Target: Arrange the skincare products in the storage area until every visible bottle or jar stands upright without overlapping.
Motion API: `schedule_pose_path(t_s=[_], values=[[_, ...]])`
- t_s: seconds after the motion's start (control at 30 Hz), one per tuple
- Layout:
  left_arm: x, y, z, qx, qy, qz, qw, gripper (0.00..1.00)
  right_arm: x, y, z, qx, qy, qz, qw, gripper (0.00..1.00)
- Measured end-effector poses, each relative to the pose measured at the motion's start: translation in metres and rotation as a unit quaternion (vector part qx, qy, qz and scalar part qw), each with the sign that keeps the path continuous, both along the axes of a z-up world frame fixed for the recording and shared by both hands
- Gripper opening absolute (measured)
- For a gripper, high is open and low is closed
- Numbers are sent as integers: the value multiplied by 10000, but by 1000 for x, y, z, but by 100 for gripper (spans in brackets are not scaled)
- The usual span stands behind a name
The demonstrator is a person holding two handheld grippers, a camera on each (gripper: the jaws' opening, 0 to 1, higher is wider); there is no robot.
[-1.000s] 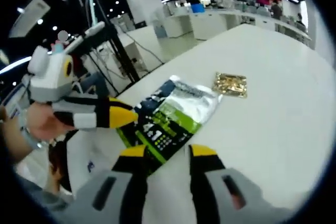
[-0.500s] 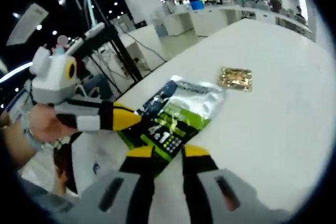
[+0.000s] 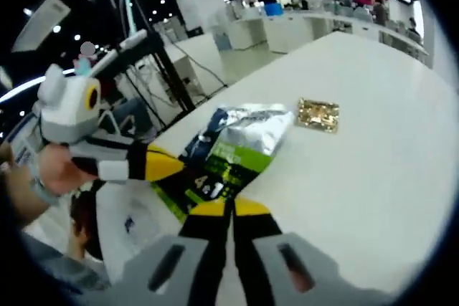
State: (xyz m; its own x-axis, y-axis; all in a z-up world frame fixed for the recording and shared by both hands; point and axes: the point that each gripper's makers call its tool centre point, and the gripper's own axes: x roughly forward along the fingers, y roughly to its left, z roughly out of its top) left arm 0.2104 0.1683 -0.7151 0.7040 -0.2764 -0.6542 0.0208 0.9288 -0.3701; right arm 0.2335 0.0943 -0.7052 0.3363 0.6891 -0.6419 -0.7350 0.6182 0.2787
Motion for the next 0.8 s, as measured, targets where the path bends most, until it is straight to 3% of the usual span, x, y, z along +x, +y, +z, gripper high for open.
schedule_pose_path(t_s=[0.23, 0.43, 0.5, 0.6, 0.8], values=[[-1, -5, 16, -393, -111, 90, 9991, 1, -5, -6, 8, 44, 8, -3, 10000, 1], [-1, -20, 37, -455, -435, -197, 9978, 1, -4, -20, 22, 250, 95, -131, 9996, 1], [-2, -25, 42, -501, -492, -323, 9970, 1, -9, -27, 30, 530, 293, -224, 9979, 1], [-10, -47, 55, -877, -636, -627, 9921, 2, -16, -51, 40, 806, 407, -412, 9951, 1], [-20, -78, 60, -1289, -690, -951, 9847, 2, -29, -85, 44, 829, 182, -613, 9945, 1]])
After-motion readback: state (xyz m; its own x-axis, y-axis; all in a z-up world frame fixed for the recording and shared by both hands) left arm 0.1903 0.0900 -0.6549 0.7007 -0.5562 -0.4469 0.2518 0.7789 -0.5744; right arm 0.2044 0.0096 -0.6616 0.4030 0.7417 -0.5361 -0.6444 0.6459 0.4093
